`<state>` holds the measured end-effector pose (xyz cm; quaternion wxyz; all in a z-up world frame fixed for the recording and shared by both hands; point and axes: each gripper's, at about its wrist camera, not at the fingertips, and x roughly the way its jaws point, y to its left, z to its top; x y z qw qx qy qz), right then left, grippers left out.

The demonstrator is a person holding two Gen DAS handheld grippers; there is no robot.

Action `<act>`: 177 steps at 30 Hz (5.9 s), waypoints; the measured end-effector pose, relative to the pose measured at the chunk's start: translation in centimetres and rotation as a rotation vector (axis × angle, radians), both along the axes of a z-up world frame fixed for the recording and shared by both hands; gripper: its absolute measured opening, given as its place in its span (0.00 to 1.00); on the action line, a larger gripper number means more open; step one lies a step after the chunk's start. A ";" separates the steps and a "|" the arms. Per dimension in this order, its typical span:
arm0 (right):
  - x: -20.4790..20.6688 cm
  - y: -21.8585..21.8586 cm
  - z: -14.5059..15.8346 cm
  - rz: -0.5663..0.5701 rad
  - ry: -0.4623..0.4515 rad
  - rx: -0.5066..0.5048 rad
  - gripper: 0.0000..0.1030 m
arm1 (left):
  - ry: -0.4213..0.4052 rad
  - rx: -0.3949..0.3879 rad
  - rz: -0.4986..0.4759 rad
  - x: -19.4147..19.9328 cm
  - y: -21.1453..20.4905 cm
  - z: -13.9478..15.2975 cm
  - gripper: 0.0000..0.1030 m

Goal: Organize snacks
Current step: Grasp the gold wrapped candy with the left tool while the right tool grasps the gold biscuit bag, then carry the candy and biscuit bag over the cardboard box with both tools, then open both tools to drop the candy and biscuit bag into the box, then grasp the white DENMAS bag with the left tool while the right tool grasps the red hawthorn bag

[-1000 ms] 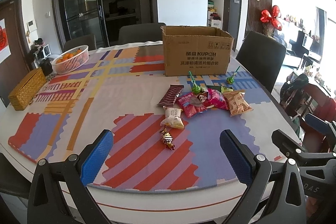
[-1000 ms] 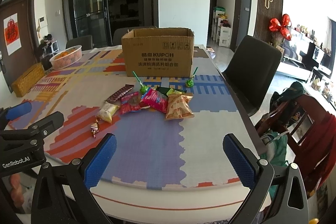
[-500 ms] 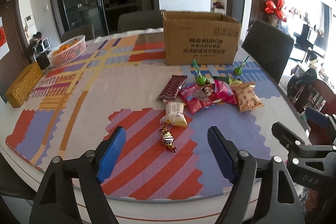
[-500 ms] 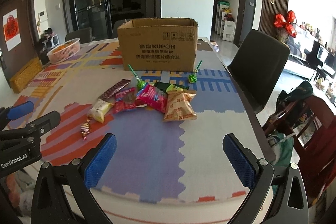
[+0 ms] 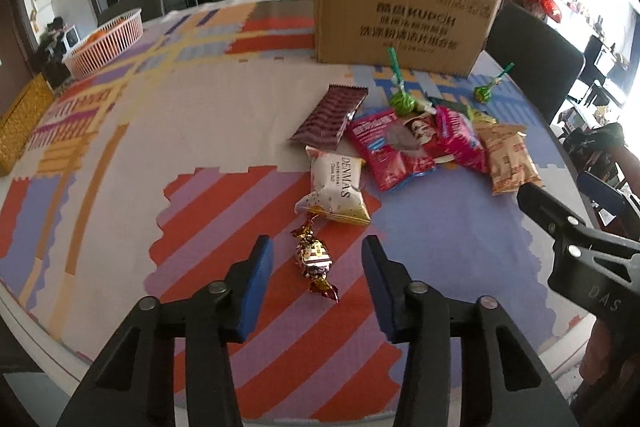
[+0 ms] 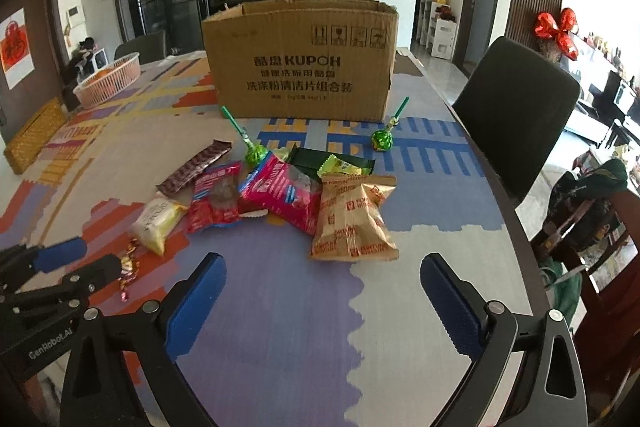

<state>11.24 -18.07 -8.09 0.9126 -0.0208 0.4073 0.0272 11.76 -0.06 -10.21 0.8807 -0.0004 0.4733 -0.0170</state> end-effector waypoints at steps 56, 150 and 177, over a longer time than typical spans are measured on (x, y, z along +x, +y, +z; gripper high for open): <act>1.4 -0.3 -0.6 0.042 0.079 0.065 0.45 | -0.101 0.002 -0.120 -0.8 -2.1 3.3 0.21; 7.6 -0.4 12.3 0.126 -0.252 0.021 0.74 | -0.344 0.110 -0.138 6.1 -1.3 15.3 0.82; 7.5 1.1 1.2 0.260 0.061 -0.089 0.74 | -0.008 0.077 -0.080 5.2 -0.8 2.0 0.79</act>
